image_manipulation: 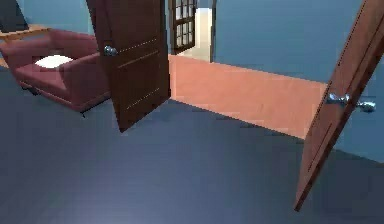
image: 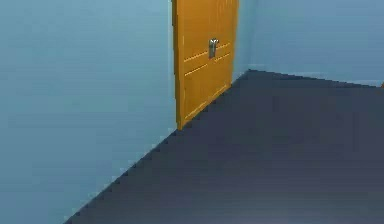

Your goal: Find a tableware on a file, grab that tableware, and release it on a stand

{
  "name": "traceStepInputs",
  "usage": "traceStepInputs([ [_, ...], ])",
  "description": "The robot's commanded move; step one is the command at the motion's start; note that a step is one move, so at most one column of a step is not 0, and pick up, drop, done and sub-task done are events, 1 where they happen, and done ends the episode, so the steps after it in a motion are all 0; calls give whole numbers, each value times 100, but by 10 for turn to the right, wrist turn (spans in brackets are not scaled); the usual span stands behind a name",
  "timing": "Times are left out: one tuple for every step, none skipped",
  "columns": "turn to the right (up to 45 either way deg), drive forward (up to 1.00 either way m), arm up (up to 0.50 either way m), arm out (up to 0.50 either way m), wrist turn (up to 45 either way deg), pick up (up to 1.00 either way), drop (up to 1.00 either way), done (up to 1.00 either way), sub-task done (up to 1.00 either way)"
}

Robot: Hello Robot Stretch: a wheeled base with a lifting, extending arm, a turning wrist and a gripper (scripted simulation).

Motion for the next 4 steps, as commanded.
traceStepInputs([
  [450,0,0,0,0,0,0,0,0],
  [450,0,0,0,0,0,0,0,0],
  [30,0,0,0,0,0,0,0,0],
  [0,100,0,0,0,0,0,0,0],
])
